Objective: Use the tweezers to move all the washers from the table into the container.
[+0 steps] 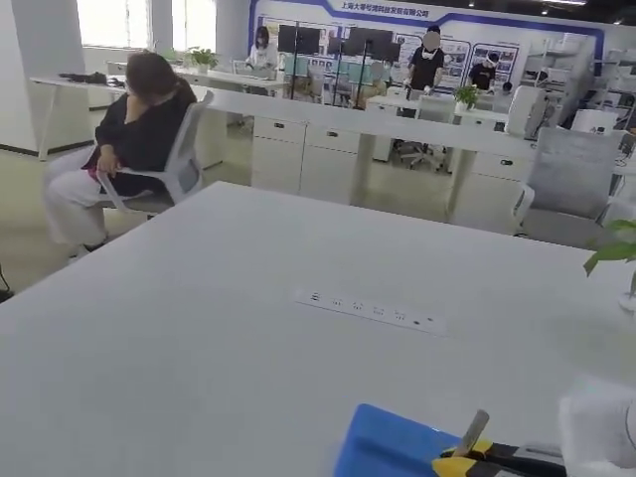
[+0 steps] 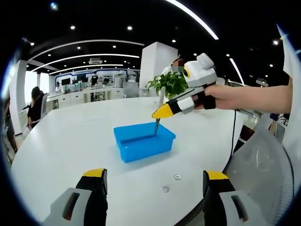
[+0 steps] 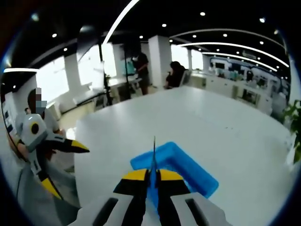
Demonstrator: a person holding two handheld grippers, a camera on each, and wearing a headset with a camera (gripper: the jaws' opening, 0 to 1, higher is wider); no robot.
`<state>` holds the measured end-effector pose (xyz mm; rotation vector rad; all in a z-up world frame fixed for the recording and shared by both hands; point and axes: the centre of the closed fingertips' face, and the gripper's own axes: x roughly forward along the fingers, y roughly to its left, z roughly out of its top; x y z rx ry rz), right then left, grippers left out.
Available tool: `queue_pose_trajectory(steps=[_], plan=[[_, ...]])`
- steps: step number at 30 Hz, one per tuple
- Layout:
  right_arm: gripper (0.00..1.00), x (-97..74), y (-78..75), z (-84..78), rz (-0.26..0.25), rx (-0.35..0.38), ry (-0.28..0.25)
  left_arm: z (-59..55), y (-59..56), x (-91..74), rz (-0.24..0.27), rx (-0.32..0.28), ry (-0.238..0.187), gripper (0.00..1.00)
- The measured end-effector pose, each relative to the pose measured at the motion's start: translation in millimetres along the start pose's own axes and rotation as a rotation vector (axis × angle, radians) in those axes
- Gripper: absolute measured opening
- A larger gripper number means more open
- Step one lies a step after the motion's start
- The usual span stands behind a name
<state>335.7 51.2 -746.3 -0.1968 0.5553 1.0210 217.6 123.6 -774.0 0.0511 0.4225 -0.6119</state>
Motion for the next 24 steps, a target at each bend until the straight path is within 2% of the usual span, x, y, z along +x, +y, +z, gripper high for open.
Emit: queue_pose_trajectory(steps=[4,7,8,13,18,24], plan=[[0.05,-4.6,16.4,-7.7,0.041,0.012,0.007,0.0,-0.8,0.2,-0.003,0.000,0.000,0.85],[0.05,-4.6,29.1,-18.8,0.072,0.054,0.015,0.0,-1.4,0.2,-0.005,0.001,0.000,0.85],[0.05,-3.7,34.4,-24.9,0.083,0.080,0.020,0.0,-1.7,0.3,-0.006,0.002,0.001,0.84],[0.05,2.2,51.4,-57.7,0.112,0.092,0.089,0.0,-2.0,0.2,-0.006,0.002,0.000,0.84],[0.05,4.0,60.0,-74.5,0.133,0.120,0.117,-0.6,-2.6,0.2,-0.009,0.004,0.002,0.84],[0.05,5.0,66.6,-85.3,0.159,0.148,0.142,-0.4,-3.3,0.3,-0.012,0.006,0.003,0.84]])
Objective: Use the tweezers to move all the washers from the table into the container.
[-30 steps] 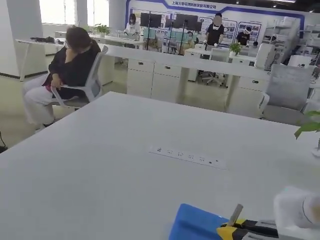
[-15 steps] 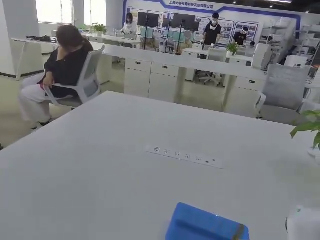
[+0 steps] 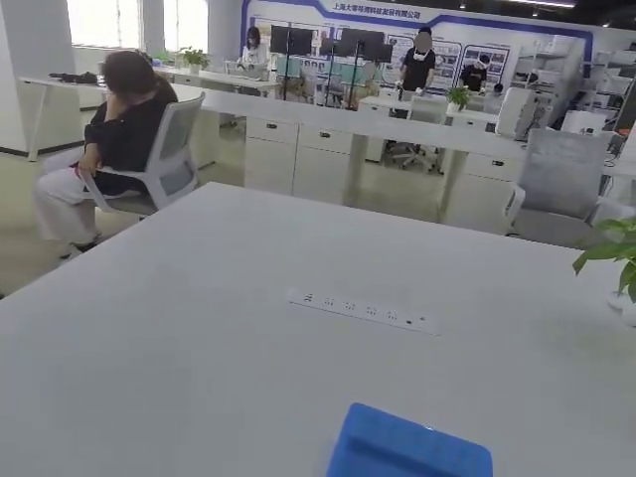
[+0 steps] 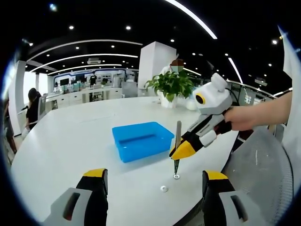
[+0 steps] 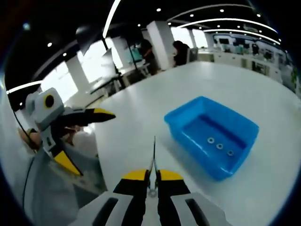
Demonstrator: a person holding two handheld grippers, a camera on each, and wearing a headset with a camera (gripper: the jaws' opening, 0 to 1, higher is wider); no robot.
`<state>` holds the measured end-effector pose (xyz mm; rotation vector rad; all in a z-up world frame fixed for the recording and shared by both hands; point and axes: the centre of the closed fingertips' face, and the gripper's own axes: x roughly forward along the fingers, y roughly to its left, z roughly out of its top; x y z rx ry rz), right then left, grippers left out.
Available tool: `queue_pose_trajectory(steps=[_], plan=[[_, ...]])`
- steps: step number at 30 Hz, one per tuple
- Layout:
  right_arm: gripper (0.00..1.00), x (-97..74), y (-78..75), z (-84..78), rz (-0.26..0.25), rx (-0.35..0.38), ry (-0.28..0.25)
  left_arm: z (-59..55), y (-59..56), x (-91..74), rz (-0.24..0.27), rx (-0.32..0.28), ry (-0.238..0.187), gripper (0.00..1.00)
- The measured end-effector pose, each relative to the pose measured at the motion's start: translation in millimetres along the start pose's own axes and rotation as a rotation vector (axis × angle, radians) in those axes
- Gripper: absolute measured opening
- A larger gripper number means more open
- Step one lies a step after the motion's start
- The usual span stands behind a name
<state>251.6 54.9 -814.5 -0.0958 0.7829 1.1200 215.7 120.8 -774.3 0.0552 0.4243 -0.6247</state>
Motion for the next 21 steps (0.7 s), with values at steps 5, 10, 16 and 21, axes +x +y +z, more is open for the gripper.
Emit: queue_pose_trajectory(steps=[5,10,16,21], plan=[[0.05,3.6,2.8,-3.9,0.013,0.005,0.013,-0.3,-0.3,0.1,0.000,0.003,0.004,0.84],[0.05,4.7,5.3,-7.3,0.016,-0.013,0.030,-0.4,0.1,0.1,0.001,0.003,0.006,0.84],[0.05,3.3,13.5,-10.3,0.017,-0.130,0.055,-0.6,-0.4,0.2,-0.002,0.004,0.010,0.84],[0.06,6.5,26.9,-14.4,0.019,-0.291,0.079,-1.0,-0.6,0.7,-0.003,0.004,0.012,0.84]])
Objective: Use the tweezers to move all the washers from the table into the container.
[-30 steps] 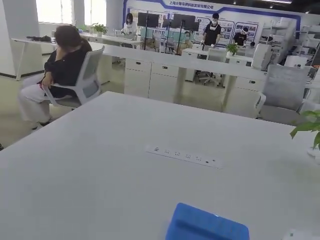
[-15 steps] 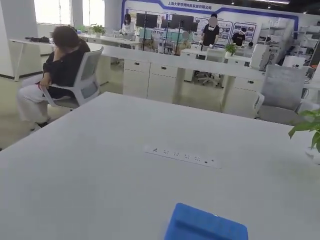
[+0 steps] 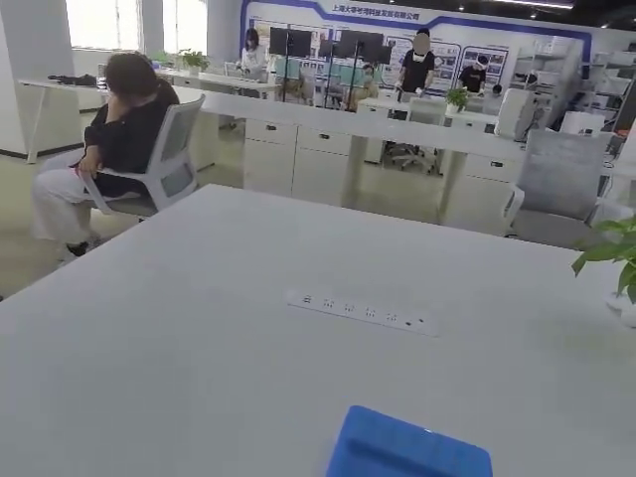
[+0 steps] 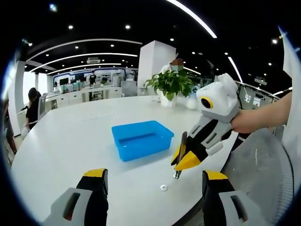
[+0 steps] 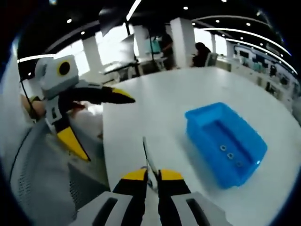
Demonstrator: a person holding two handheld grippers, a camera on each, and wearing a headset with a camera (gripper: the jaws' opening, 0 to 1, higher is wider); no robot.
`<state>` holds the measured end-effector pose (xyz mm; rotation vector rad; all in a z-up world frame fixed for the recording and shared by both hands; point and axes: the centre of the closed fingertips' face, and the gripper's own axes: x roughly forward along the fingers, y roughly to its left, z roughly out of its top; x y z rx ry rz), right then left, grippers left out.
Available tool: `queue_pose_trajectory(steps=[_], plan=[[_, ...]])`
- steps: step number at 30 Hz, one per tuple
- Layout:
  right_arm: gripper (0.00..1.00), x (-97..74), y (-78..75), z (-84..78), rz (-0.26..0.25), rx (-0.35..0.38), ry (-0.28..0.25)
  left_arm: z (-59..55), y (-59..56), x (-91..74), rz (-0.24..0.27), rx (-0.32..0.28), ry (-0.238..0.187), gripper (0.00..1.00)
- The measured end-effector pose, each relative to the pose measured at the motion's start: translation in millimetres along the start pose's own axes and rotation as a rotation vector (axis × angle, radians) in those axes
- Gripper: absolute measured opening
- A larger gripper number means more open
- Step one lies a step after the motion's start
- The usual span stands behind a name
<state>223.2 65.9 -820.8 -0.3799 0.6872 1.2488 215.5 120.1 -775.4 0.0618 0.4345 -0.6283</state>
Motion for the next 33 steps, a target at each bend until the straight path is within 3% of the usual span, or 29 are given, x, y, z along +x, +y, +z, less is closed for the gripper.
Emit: queue_pose_trajectory(steps=[3,17,21,24,33], plan=[[0.05,1.8,3.7,0.0,-0.018,-0.086,0.020,-0.6,0.1,0.2,0.000,0.001,0.003,0.84],[0.03,2.2,4.1,-1.4,-0.102,-0.131,0.042,-0.2,-1.2,0.6,-0.009,0.000,-0.002,0.84],[0.03,0.2,1.1,-1.3,-0.127,-0.083,0.021,-1.1,0.2,0.4,-0.004,-0.002,0.002,0.84],[0.03,-5.0,0.3,2.5,-0.120,0.020,-0.038,0.1,0.5,0.1,-0.002,-0.004,-0.005,0.84],[0.03,-25.2,-20.5,17.7,-0.140,0.118,-0.106,1.1,0.0,0.2,-0.003,-0.005,-0.009,0.84]])
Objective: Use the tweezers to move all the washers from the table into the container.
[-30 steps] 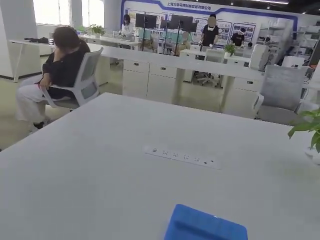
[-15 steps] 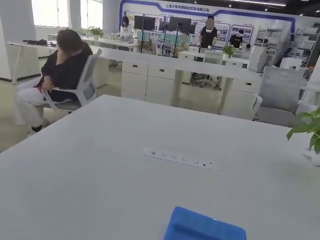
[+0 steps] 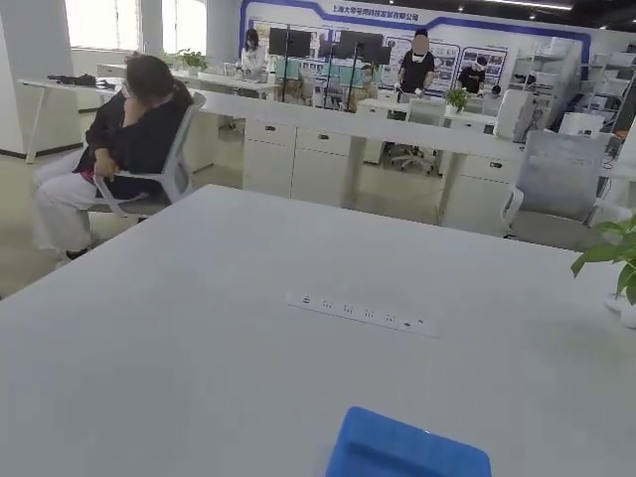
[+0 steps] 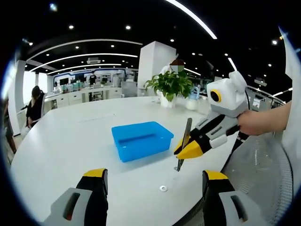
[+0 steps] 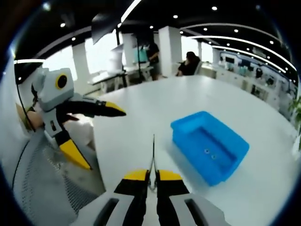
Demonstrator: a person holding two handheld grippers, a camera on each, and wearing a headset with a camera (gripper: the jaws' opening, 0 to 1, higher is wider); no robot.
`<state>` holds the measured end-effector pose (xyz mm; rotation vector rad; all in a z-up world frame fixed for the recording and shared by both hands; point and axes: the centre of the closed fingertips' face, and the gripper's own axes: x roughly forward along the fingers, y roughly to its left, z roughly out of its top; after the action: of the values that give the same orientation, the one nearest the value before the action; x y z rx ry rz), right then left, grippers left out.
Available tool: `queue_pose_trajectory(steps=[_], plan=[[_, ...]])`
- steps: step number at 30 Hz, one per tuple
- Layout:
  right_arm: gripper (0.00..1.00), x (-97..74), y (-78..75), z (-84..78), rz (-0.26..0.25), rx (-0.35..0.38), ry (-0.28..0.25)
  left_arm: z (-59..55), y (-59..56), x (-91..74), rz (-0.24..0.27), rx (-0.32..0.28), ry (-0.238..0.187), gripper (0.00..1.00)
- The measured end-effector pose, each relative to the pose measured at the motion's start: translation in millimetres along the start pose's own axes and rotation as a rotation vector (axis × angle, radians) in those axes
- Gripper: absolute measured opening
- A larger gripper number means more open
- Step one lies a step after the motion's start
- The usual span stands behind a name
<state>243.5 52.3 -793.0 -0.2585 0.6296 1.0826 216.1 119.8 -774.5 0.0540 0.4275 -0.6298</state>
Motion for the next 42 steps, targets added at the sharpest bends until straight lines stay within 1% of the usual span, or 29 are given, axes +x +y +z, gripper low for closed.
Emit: queue_pose_trajectory(steps=[4,8,10,13,18,22,26,32,33,36,39,42], plan=[[0.03,-3.6,-10.7,13.1,-0.006,0.039,-0.032,0.4,0.5,0.0,0.004,-0.002,-0.002,0.84],[0.03,-4.4,-18.4,25.5,0.000,0.059,-0.062,0.6,0.5,0.0,0.005,-0.001,-0.002,0.84],[0.03,-4.0,-23.1,33.7,0.009,0.083,-0.085,0.7,0.6,0.0,0.006,-0.002,-0.004,0.84],[0.03,-3.1,-34.5,46.2,0.008,0.102,-0.111,0.4,0.7,-0.3,0.006,-0.002,-0.004,0.84],[0.03,0.0,-50.9,63.7,0.007,0.114,-0.134,-0.1,0.5,-0.6,0.005,-0.001,-0.003,0.84],[0.03,4.6,-60.8,73.9,0.006,0.121,-0.144,-0.6,0.7,-0.8,0.006,0.000,0.000,0.83],[0.03,10.3,-68.6,81.0,0.009,0.131,-0.151,-1.2,0.8,-0.9,0.005,-0.002,0.003,0.83],[0.03,22.1,-85.2,90.8,0.016,0.170,-0.167,-1.5,0.8,-0.6,0.004,-0.002,0.005,0.83],[0.03,25.4,-89.0,91.2,0.015,0.185,-0.163,-1.4,0.8,-0.5,0.003,-0.002,0.005,0.83],[0.03,33.0,-96.4,91.4,0.015,0.200,-0.154,-1.6,0.8,-0.3,0.002,-0.003,0.007,0.83],[0.03,41.2,-103.6,87.1,0.001,0.215,-0.125,-1.6,1.1,-0.2,0.003,-0.004,0.006,0.83],[0.03,46.8,-108.8,83.9,-0.005,0.235,-0.110,-1.8,1.4,-0.2,0.004,-0.005,0.007,0.83]])
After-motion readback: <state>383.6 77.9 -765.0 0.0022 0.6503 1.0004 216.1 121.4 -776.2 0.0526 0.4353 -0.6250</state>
